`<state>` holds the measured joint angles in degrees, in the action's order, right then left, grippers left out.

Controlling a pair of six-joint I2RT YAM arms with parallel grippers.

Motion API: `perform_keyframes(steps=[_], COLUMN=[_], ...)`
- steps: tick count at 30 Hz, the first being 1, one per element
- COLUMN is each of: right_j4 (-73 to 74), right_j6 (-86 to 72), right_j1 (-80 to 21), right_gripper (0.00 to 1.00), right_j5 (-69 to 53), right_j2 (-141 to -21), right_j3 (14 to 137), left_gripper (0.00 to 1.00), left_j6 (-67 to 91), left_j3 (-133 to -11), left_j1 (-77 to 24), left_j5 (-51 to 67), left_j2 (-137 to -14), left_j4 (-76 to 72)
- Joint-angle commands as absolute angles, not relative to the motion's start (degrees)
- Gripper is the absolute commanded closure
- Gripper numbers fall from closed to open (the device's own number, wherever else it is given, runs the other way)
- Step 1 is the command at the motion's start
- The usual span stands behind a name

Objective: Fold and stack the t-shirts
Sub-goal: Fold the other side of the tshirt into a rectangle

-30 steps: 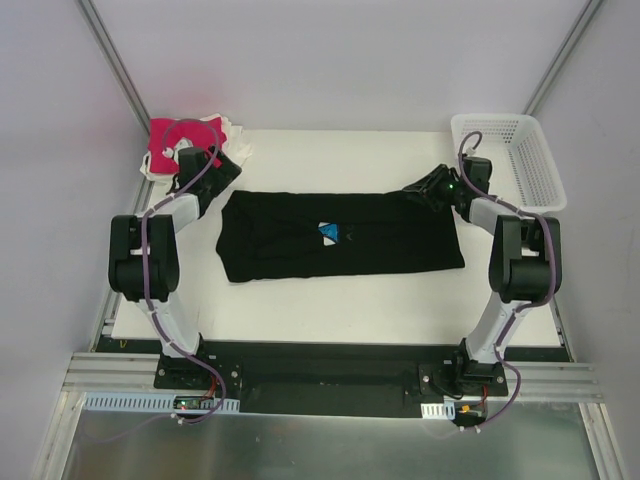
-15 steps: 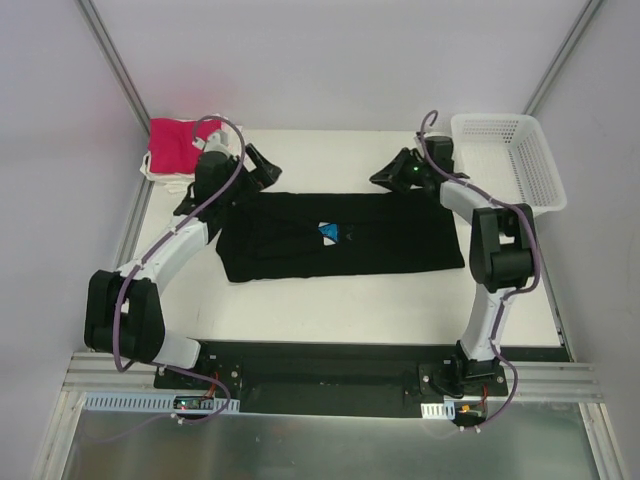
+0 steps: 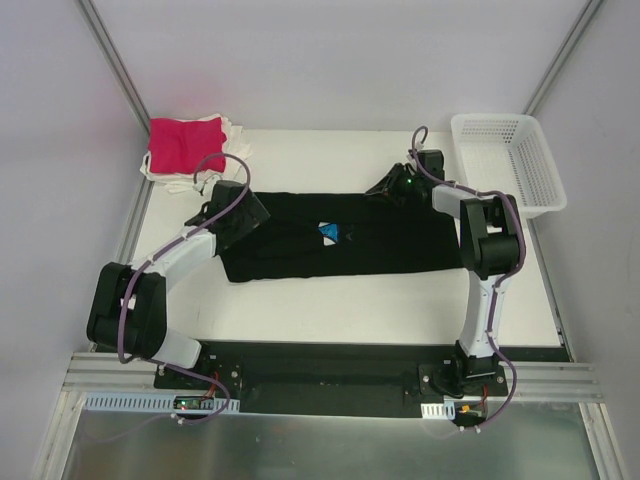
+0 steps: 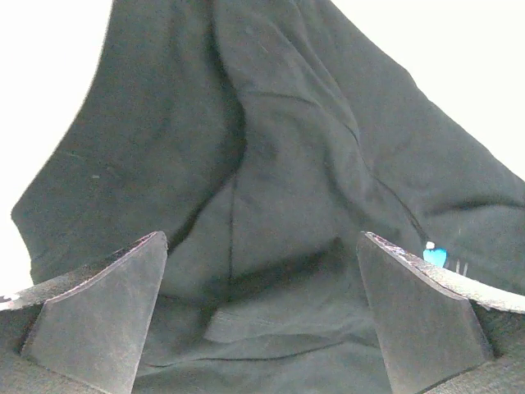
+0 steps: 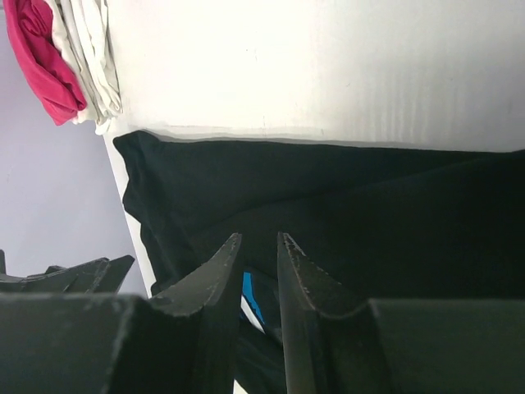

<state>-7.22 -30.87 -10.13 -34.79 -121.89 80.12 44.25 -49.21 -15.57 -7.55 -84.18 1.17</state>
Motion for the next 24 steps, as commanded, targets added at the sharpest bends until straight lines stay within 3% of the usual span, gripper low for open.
perform_keyframes(steps=[1,7,24], right_j4=[-9.9,-13.0,-16.3], right_j6=[-31.7,-33.3,-35.3], right_j1=[-8.8,-6.8,-4.3], right_gripper=[0.74,0.74,0.74], right_j5=[-35.9,-36.5,-37.4], right_j2=[-117.5,-116.4,-115.8], right_j3=[78.5,75.7,73.7], left_gripper=[0.01,0.01,0.01], left_j6=[48.3,47.1,45.1], left_j3=[-49.1,-53.7,-60.4], left_j1=[-15.6,-10.4,-1.4], left_j5=[-19.7,-23.6,-4.8], left_j2=[-78.1,-81.5,-97.2], left_j4=[2.5,7.9,5.8])
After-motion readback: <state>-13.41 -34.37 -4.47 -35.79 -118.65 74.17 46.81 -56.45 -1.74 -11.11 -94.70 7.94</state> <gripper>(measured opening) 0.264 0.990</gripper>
